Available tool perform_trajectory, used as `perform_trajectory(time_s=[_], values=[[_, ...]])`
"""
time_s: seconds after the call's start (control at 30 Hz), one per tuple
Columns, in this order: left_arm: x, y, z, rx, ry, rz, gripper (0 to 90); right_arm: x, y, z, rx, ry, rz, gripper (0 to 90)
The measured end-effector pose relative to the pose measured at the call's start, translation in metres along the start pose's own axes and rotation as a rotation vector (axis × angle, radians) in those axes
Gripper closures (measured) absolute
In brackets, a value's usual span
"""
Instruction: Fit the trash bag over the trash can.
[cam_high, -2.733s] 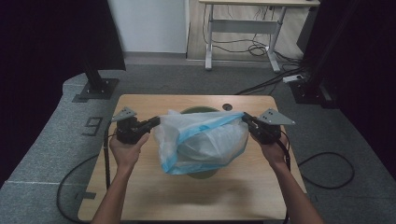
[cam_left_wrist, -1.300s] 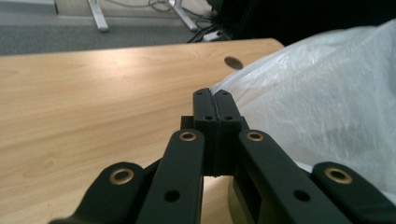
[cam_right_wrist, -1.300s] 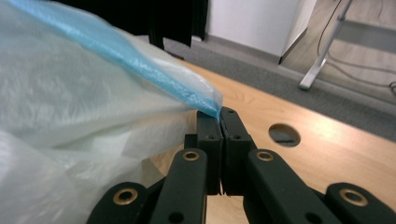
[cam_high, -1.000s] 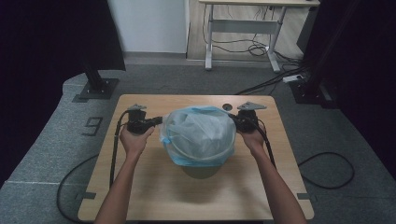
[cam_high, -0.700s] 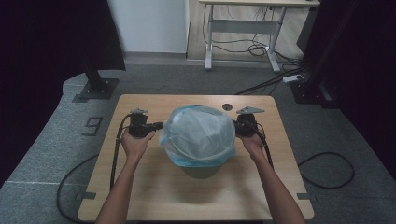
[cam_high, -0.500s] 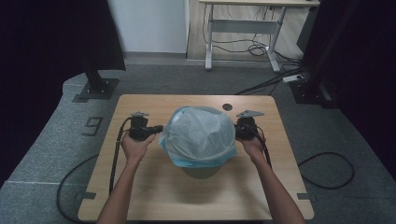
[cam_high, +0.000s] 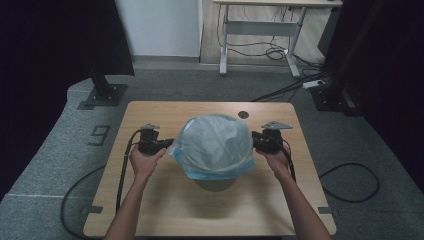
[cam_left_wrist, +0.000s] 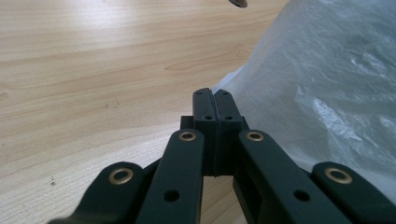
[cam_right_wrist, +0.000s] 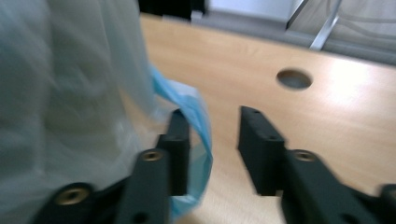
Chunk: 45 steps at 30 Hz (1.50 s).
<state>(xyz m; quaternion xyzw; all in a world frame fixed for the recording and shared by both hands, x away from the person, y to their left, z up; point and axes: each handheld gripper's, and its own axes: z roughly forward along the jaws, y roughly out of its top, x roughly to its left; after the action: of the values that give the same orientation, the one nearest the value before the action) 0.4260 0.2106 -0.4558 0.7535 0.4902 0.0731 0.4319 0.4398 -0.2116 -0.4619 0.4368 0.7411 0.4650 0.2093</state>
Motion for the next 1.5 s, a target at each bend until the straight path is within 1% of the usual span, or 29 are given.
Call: perform_trajectory(time_s=[0.03,0.07,0.1,0.13,0.17,0.23,0.3,0.33,0.4,0.47,0.53,0.6,0.67,0.73,0.8,0.9,0.93,1.07,1.1,1.17,1.23,1.27,1.3,1.33,1.37,1.4,1.43,1.5], values=[[0.0,0.0,-0.001,-0.002,0.005,0.0,89.8,0.0,0.001,-0.003,-0.015,-0.008,0.008,57.0],[0.0,0.0,-0.002,-0.006,0.008,0.0,89.8,0.0,0.003,-0.007,-0.036,-0.03,0.021,54.2],[0.001,-0.001,-0.003,-0.008,0.009,-0.006,89.8,-0.001,0.004,-0.011,-0.062,-0.058,0.039,50.4],[0.002,-0.001,-0.004,-0.011,0.009,-0.008,89.8,-0.003,0.006,-0.016,-0.086,-0.068,0.065,48.7],[0.003,-0.001,-0.004,-0.013,0.009,-0.011,89.8,-0.005,0.007,-0.021,-0.106,-0.063,0.09,48.3],[0.004,-0.002,-0.006,-0.016,0.008,-0.016,89.8,-0.008,0.009,-0.031,-0.14,-0.068,0.109,47.7],[0.004,-0.002,-0.007,-0.018,0.008,-0.016,89.8,-0.008,0.01,-0.043,-0.158,-0.038,0.116,47.1],[0.004,-0.003,-0.008,-0.02,0.009,-0.016,89.8,-0.007,0.01,-0.048,-0.161,-0.028,0.111,46.6],[0.004,-0.003,-0.009,-0.022,0.008,-0.015,89.8,0.001,0.007,-0.064,-0.182,0.012,0.077,45.5],[0.005,-0.004,-0.009,-0.024,0.007,-0.02,89.8,0.009,0.002,-0.078,-0.191,0.04,0.046,43.3],[0.005,-0.004,-0.009,-0.025,0.006,-0.023,89.8,0.018,-0.004,-0.09,-0.193,0.07,0.028,41.5],[0.004,-0.004,-0.009,-0.025,0.007,-0.019,89.8,0.029,-0.009,-0.101,-0.191,0.113,0.002,39.6],[0.003,-0.004,-0.009,-0.025,0.008,-0.02,89.8,0.036,-0.013,-0.107,-0.186,0.154,-0.004,37.2],[0.003,-0.004,-0.01,-0.026,0.01,-0.021,89.8,0.044,-0.017,-0.112,-0.179,0.197,-0.008,34.4],[0.002,-0.004,-0.011,-0.027,0.012,-0.021,89.8,0.054,-0.021,-0.115,-0.182,0.216,-0.007,29.3],[0.002,-0.005,-0.012,-0.032,0.013,-0.022,89.8,0.066,-0.025,-0.116,-0.183,0.246,-0.015,24.6],[0.002,-0.005,-0.013,-0.032,0.013,-0.021,89.8,0.072,-0.026,-0.116,-0.179,0.266,-0.018,23.6],[0.002,-0.005,-0.016,-0.036,0.015,-0.022,89.8,0.088,-0.032,-0.113,-0.167,0.305,-0.029,21.4],[0.001,-0.006,-0.016,-0.037,0.015,-0.021,89.8,0.092,-0.034,-0.112,-0.163,0.303,-0.036,21.0],[0.001,-0.005,-0.017,-0.037,0.014,-0.022,89.8,0.099,-0.037,-0.109,-0.157,0.282,-0.051,21.0],[0.001,-0.005,-0.018,-0.038,0.013,-0.023,89.8,0.102,-0.038,-0.106,-0.147,0.267,-0.046,23.4],[0.001,-0.005,-0.018,-0.039,0.013,-0.023,89.8,0.104,-0.038,-0.104,-0.145,0.256,-0.053,27.3],[0.001,-0.005,-0.019,-0.041,0.013,-0.023,89.8,0.105,-0.038,-0.103,-0.144,0.246,-0.059,33.2],[0.001,-0.005,-0.019,-0.042,0.013,-0.022,89.8,0.106,-0.039,-0.103,-0.15,0.245,-0.063,40.8],[0.001,-0.006,-0.02,-0.044,0.012,-0.022,89.7,0.108,-0.04,-0.104,-0.159,0.248,-0.075,47.4],[0.001,-0.006,-0.02,-0.044,0.011,-0.021,89.8,0.11,-0.041,-0.105,-0.167,0.247,-0.096,56.2],[0.001,-0.006,-0.02,-0.044,0.012,-0.02,89.8,0.111,-0.042,-0.106,-0.177,0.246,-0.113,61.6],[0.001,-0.006,-0.021,-0.045,0.011,-0.021,89.8,0.114,-0.043,-0.108,-0.183,0.236,-0.126,70.4]])
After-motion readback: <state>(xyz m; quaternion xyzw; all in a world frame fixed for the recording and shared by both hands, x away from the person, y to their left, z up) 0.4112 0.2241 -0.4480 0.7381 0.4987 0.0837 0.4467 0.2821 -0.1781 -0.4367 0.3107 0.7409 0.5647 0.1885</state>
